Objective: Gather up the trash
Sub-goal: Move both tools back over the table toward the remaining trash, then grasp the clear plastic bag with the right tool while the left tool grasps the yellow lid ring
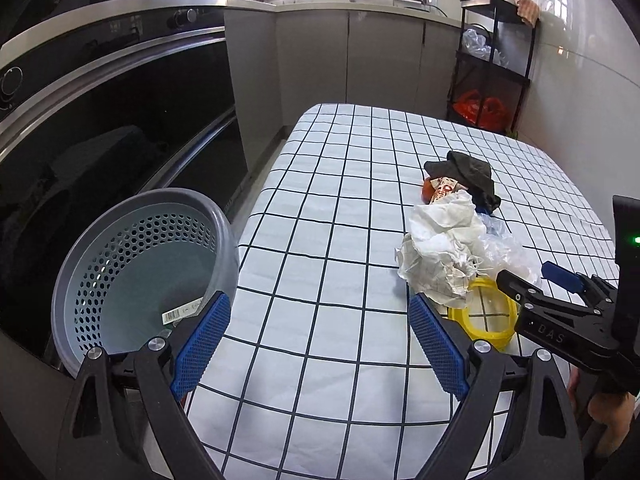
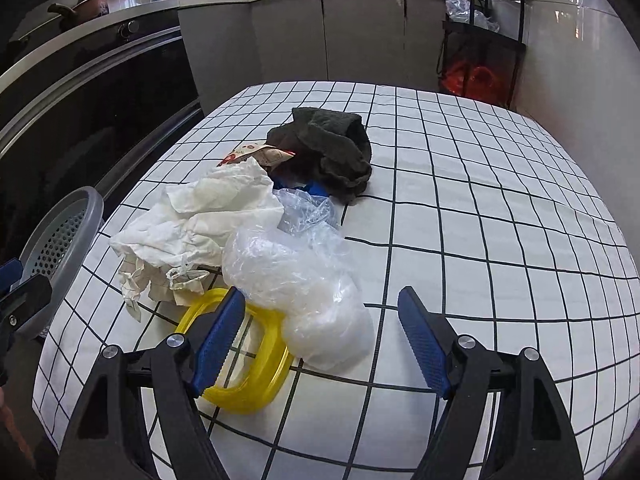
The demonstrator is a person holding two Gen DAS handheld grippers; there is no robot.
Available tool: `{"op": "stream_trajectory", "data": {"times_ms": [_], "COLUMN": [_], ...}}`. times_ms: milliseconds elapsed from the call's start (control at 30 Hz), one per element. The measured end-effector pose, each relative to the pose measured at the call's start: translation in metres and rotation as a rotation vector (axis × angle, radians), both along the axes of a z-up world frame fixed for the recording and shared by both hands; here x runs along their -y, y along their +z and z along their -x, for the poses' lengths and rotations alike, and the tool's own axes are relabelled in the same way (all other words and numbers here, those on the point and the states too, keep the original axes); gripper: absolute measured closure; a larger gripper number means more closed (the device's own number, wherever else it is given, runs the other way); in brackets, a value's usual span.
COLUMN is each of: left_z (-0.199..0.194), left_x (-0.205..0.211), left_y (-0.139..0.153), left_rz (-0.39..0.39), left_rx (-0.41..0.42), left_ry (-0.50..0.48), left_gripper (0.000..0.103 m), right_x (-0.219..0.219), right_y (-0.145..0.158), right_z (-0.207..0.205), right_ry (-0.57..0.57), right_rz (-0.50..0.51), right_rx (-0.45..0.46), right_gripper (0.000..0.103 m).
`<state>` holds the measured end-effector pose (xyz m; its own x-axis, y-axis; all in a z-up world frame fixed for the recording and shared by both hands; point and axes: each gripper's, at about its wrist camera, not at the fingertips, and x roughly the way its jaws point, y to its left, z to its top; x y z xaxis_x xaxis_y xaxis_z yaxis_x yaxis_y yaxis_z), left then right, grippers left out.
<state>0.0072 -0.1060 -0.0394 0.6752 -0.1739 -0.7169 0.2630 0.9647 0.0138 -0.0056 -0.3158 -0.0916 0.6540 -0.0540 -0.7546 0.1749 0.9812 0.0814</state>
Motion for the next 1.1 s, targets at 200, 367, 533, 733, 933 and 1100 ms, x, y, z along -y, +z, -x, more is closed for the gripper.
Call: {"op": "stream_trajectory", "data": {"times_ms": [200,367,533,733,933,1100], "left_z": [0.001,0.005,0.014,0.025,0.029,0.022], "left_x": [0.006,0.013,0.025,0.046,0.070,0.093], "left_y": [-0.002,-0.002,-0.001,-0.005,-0.014,-0.027], "left_rz": [-0.006,0.000,0.000,0.006,0.009,0.010], "left_rx": [-0.008,-0.024,-0.025,-0.032,-0.047,-0.084], "left_ry": [-0.003,-0.011,-0.026,-0.066,-0.103,-0.134], "left_gripper": [0.014,0.014,0.014,0.012,0.011,0.010], "right_x": [-0.002,0.002,0.014,0.036,0.060,0.072], "right_y": [-0.001,0.000,0.012,0.028,0.035,0.033], "right_z": [-0.006,0.001,0.021,0.054,0.086,0.107], "right_ry": [0.034,0.054,0.038,-0.012,-0.088,-0.138], "right_rz": [-0.014,-0.052,-0.099,-0.139,-0.163,-0.186], "right_rx": [0.005,0.010,0.065,0.129,0.178,0.195], "right_gripper": [0.039,0.064,0.065,0.065,0.065,0.065]}}
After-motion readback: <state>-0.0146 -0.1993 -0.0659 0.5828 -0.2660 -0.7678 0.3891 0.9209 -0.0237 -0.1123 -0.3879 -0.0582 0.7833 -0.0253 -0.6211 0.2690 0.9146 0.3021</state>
